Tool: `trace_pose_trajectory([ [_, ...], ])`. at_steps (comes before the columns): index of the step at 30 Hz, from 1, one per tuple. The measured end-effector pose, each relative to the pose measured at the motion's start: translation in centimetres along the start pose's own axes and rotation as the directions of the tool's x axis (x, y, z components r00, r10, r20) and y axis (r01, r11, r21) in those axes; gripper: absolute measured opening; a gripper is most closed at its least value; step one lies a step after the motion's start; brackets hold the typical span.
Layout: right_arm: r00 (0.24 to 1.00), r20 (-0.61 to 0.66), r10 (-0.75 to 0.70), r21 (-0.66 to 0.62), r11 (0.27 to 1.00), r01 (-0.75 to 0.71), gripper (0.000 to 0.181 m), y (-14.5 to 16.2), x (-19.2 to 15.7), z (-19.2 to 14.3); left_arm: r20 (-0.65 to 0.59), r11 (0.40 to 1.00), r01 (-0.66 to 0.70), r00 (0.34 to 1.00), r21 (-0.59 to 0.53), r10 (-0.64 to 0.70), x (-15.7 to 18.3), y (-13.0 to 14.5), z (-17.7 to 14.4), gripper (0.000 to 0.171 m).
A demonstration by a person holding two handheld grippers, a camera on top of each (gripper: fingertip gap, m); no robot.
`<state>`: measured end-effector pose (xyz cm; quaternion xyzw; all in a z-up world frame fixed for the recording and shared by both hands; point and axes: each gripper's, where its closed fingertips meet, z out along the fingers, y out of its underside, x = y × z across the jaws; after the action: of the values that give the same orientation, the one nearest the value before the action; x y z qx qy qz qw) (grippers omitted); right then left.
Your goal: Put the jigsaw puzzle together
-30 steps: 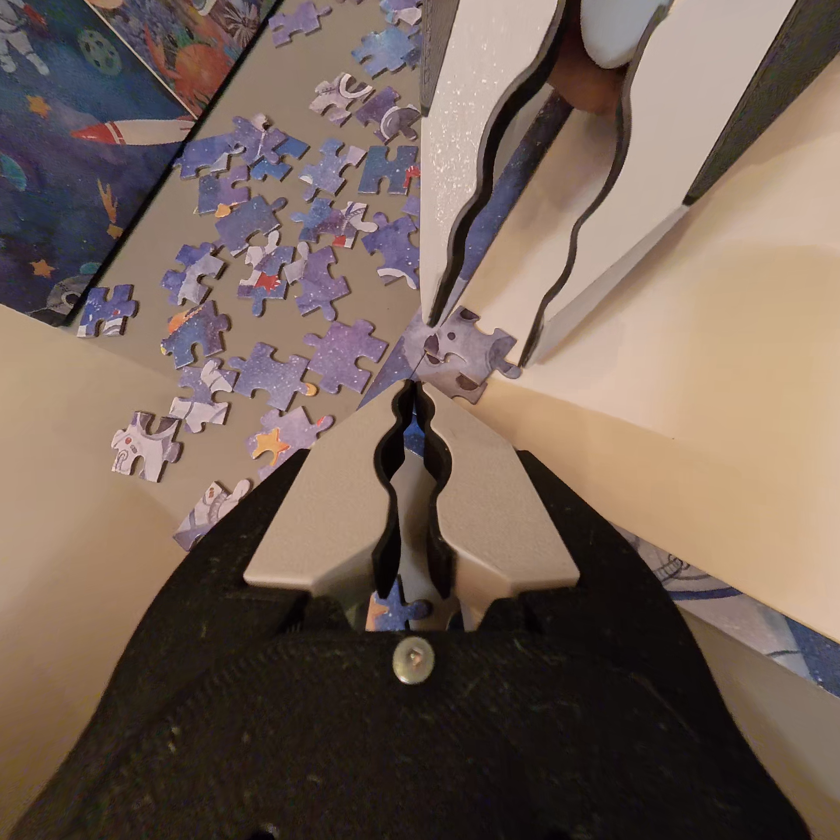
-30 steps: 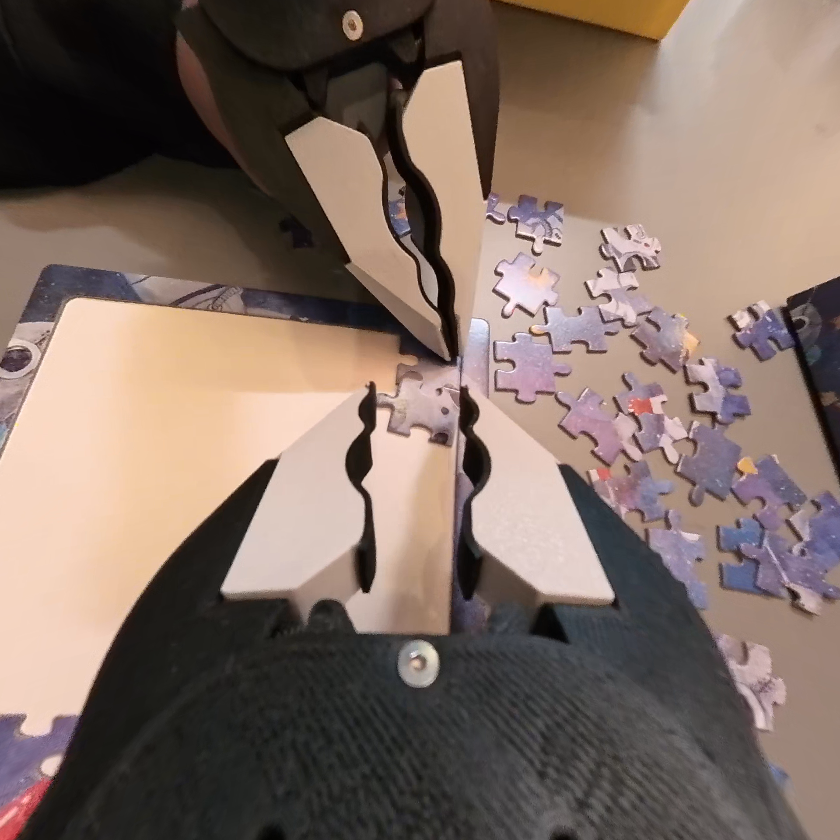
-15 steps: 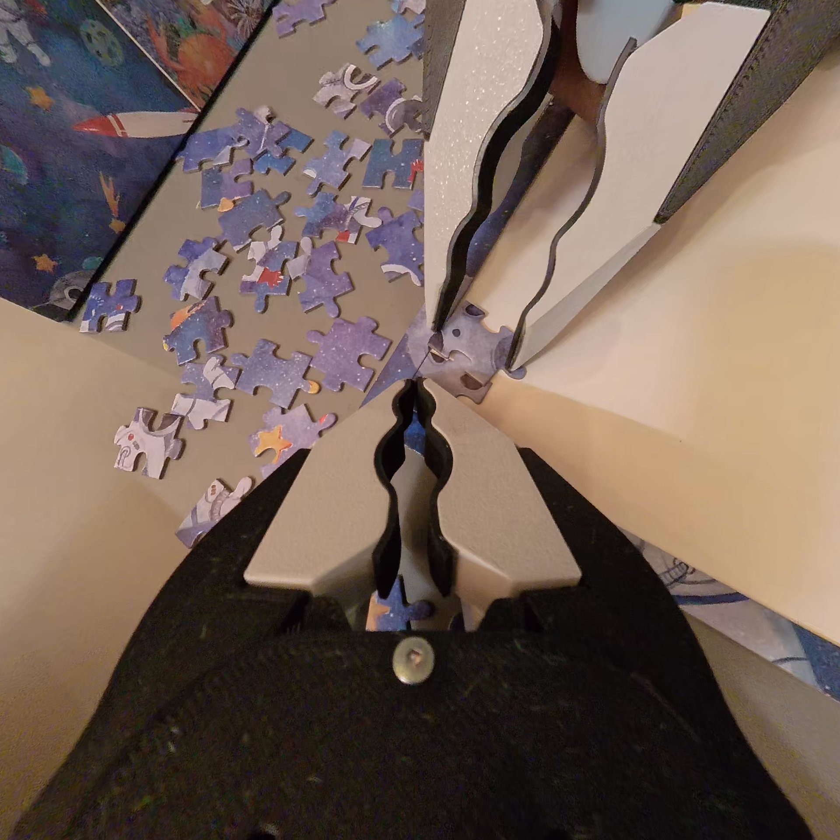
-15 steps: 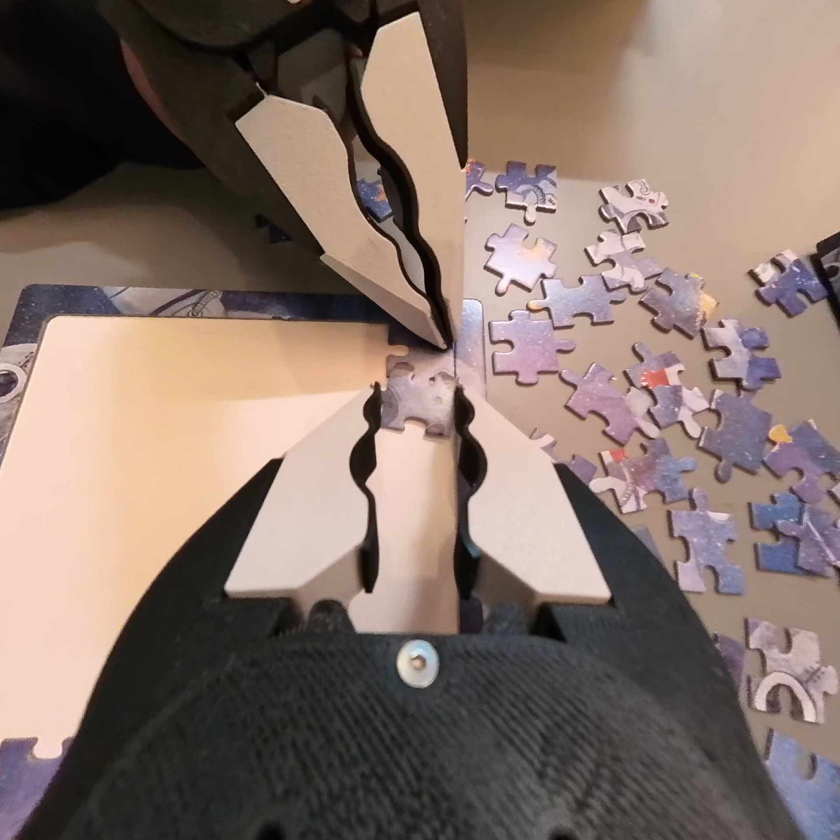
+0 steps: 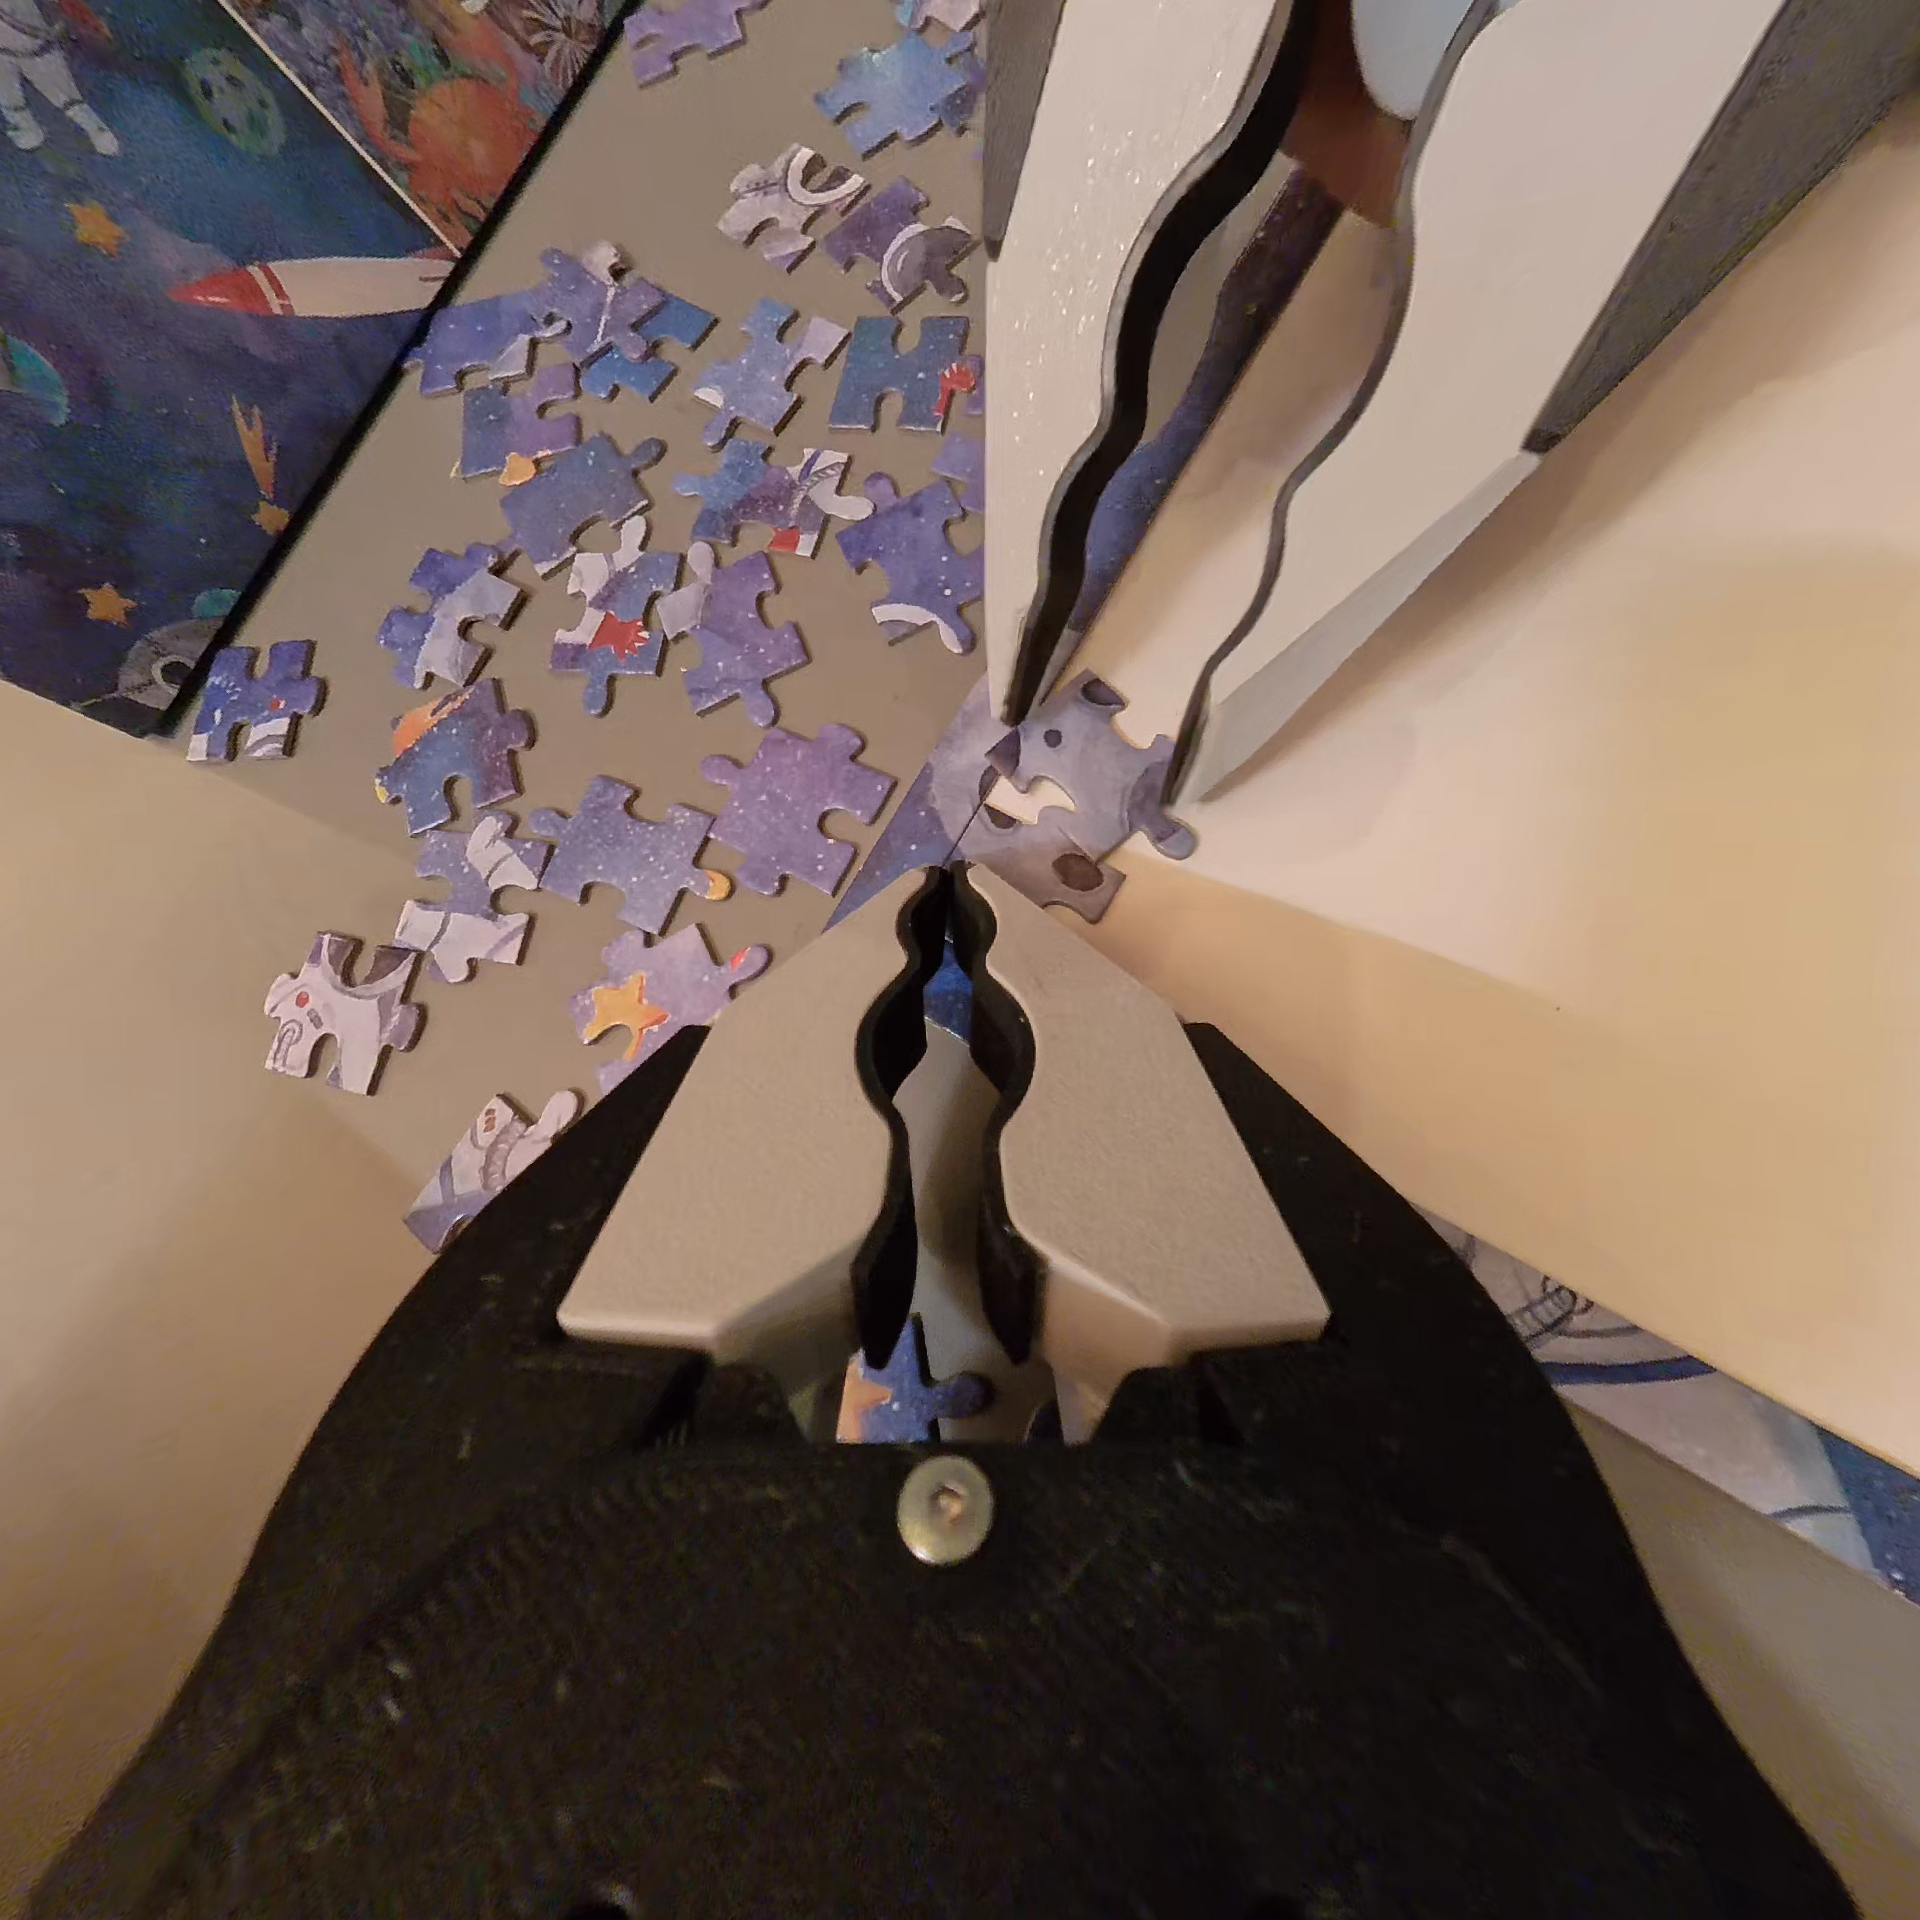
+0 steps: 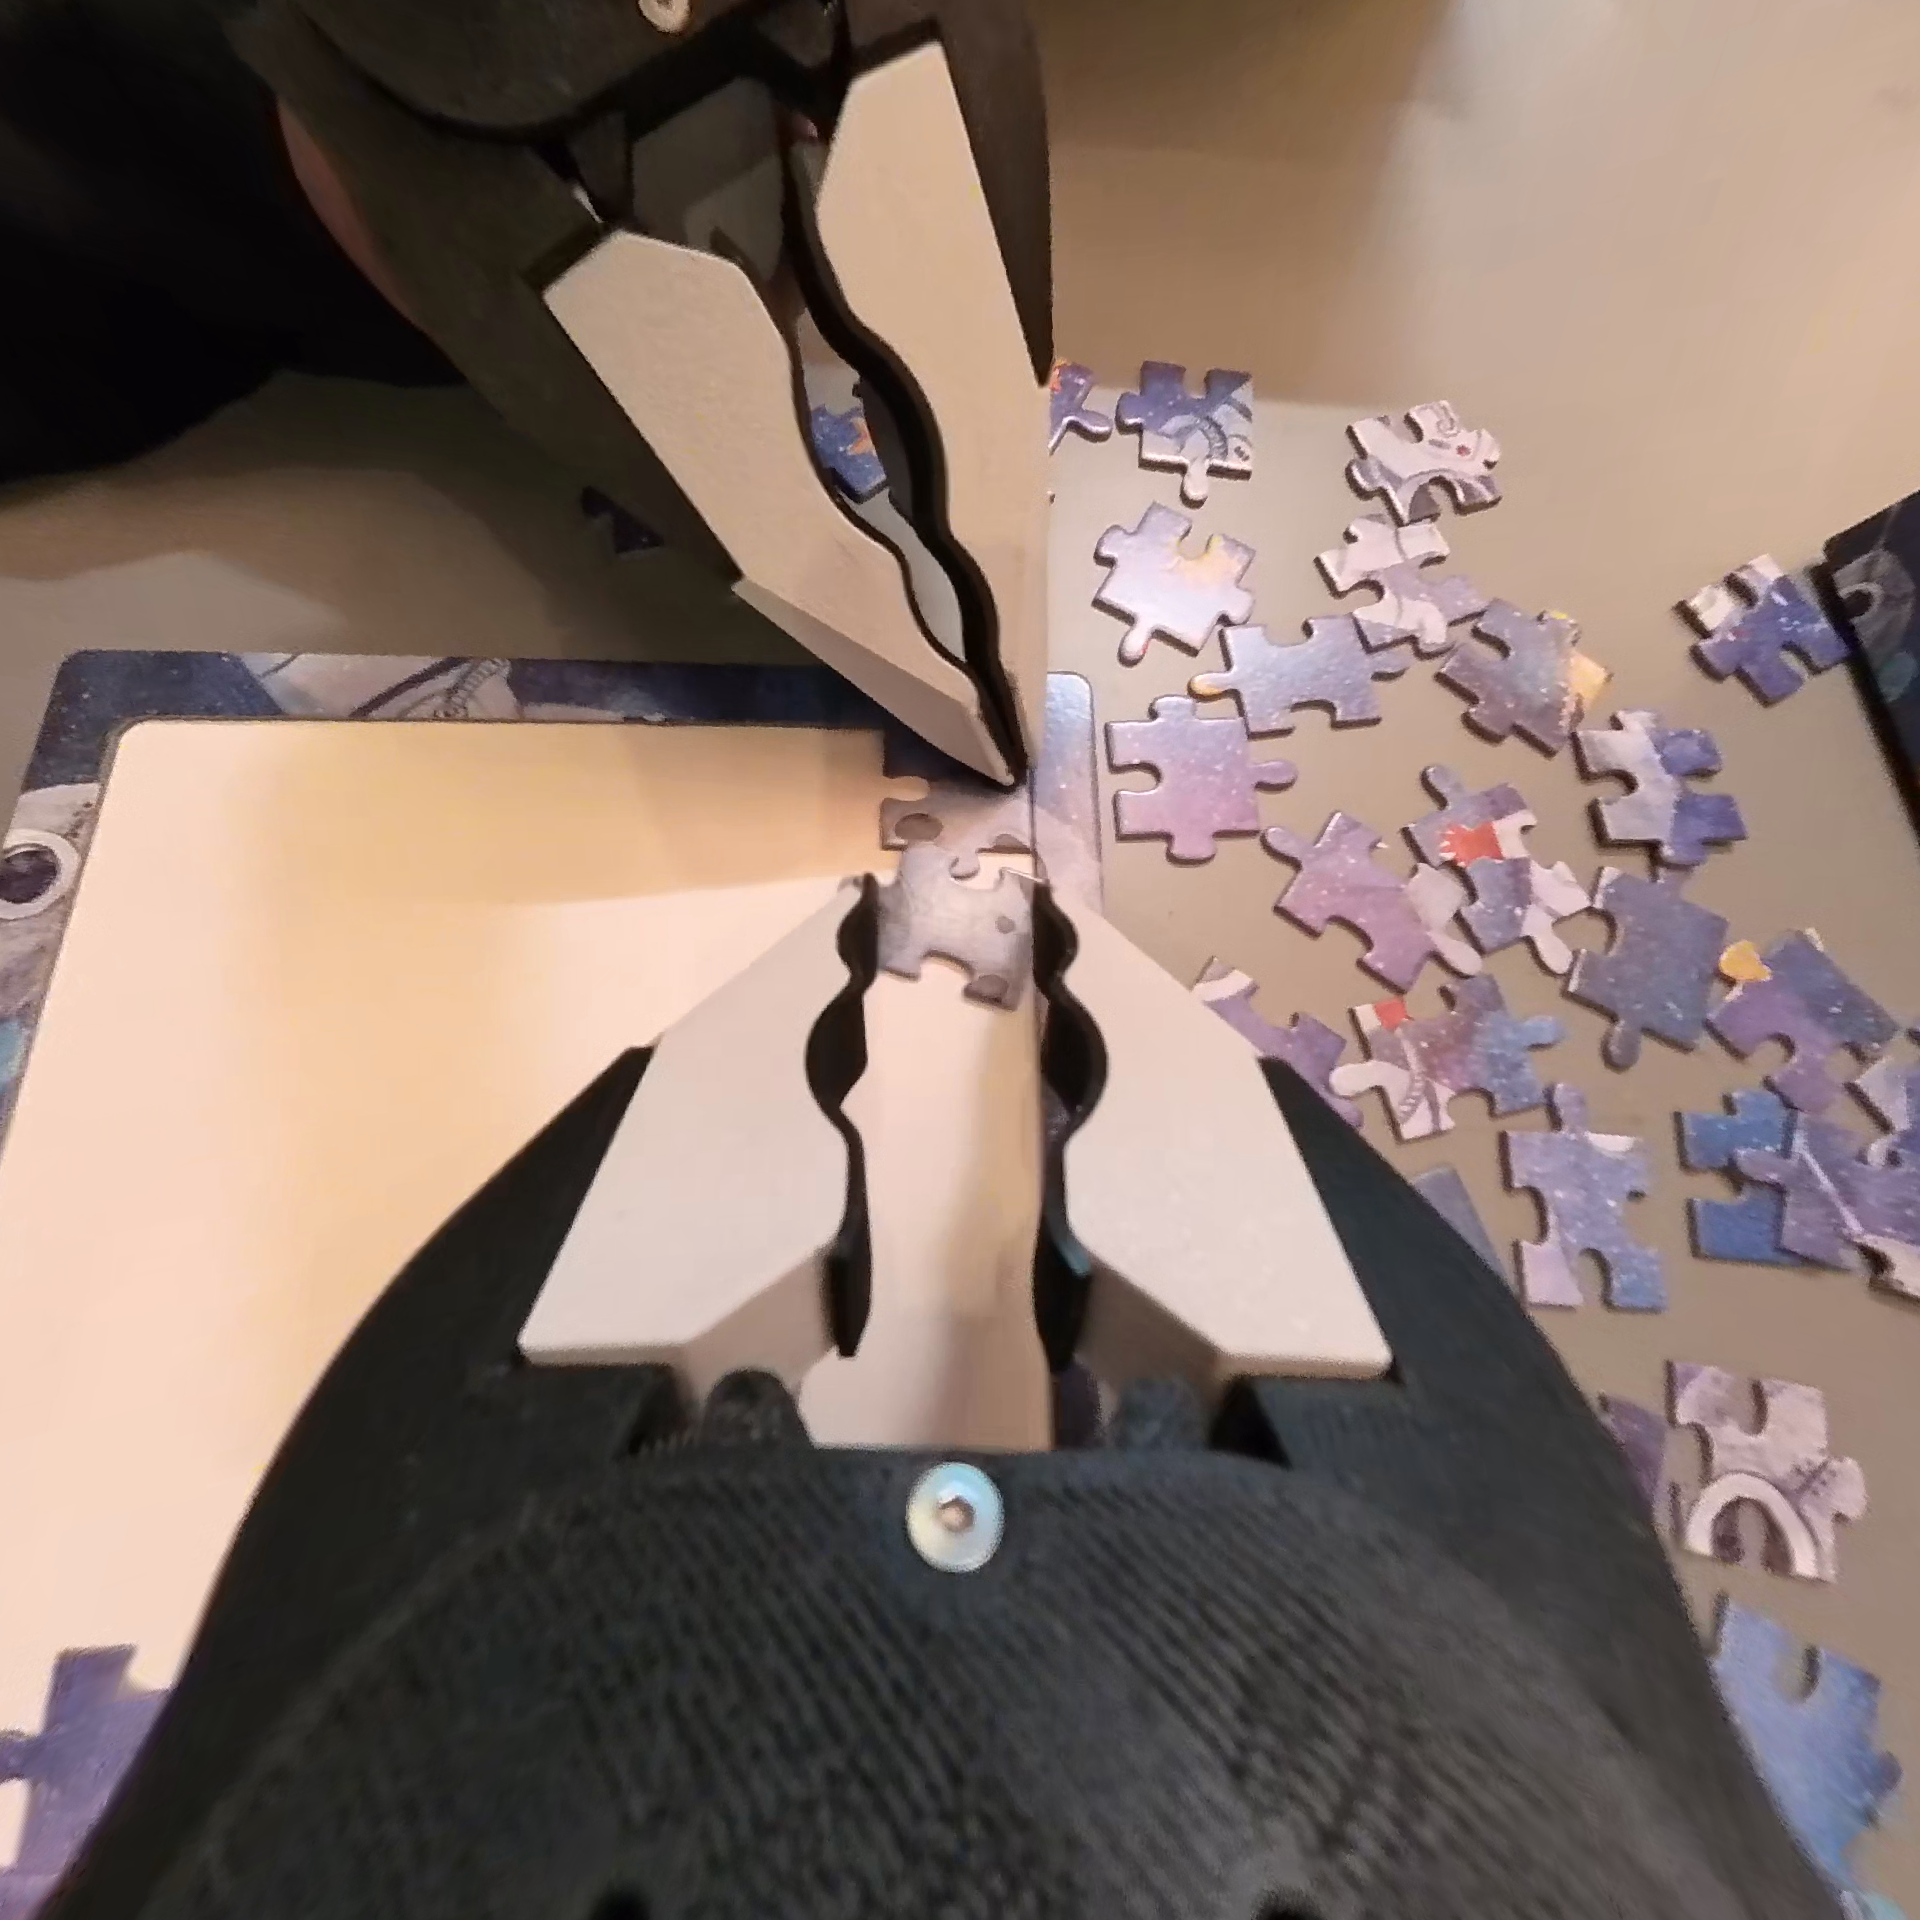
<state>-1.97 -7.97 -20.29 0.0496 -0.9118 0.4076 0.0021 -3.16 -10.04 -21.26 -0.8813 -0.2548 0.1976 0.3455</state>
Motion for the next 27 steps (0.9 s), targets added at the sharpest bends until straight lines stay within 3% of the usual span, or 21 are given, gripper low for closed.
trace_pose_trajectory([
  [4,0.999,-0.033,0.007,0.005,1.0,-0.007,0.029,-0.3,-0.3,-0.2,0.001,1.0,-0.001,1.0,0.0,0.001,0.0,0.0,0.0,0.0],
  [6,0.992,-0.122,0.034,-0.007,0.999,-0.035,0.033,-0.3,0.9,-0.3,0.002,1.0,-0.001,1.0,-0.001,0.001,0.0,0.0,0.0,0.001],
  [12,0.964,-0.173,0.203,0.036,0.979,-0.2,0.038,-1.0,1.1,-0.3,0.005,1.0,-0.002,1.0,-0.002,0.002,0.0,0.0,0.0,0.001],
  [20,0.946,-0.245,0.214,-0.056,0.971,-0.234,0.032,0.5,0.6,0.6,0.008,1.0,-0.004,1.0,-0.003,0.004,0.0,0.0,0.1,0.001],
  [27,0.954,-0.229,0.194,-0.052,0.976,-0.211,0.029,0.4,0.5,0.7,0.01,1.0,-0.005,1.0,-0.004,0.005,0.0,0.0,0.1,0.001],
])
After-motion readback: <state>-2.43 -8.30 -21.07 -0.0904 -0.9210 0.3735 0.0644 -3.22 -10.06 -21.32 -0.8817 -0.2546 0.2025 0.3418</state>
